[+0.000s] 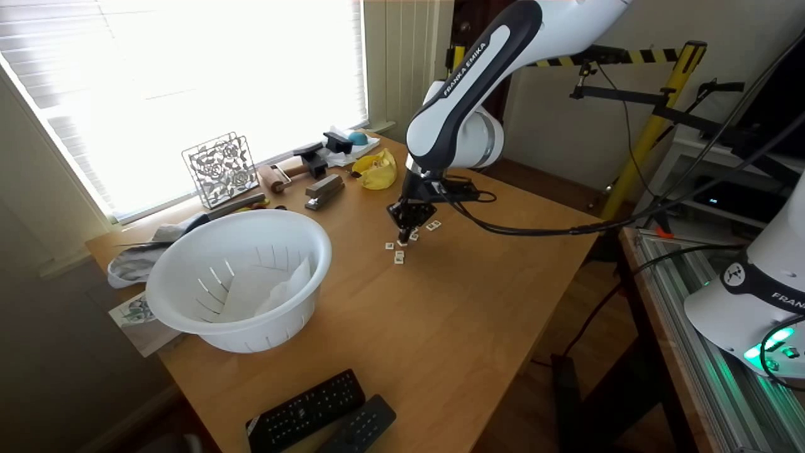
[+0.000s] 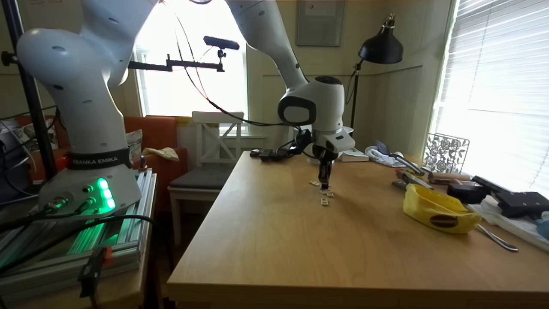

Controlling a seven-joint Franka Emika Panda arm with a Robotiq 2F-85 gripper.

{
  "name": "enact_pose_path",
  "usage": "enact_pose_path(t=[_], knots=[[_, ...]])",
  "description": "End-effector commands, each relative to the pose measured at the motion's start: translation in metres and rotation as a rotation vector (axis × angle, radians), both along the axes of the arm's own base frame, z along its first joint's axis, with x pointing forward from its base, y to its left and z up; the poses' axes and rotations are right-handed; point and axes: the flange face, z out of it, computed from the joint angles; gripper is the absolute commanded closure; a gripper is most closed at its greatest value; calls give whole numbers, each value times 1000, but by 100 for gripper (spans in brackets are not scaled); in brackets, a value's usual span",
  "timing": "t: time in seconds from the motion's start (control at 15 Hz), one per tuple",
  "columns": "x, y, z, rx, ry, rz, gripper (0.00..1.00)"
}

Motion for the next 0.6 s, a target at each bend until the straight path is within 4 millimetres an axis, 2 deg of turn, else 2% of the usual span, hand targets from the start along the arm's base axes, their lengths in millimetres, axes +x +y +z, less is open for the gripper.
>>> enact_pose_path(t=[0.0, 0.53], knots=[[1, 2, -7, -7, 22, 9, 100], [7, 2, -8, 49, 26, -27, 100]])
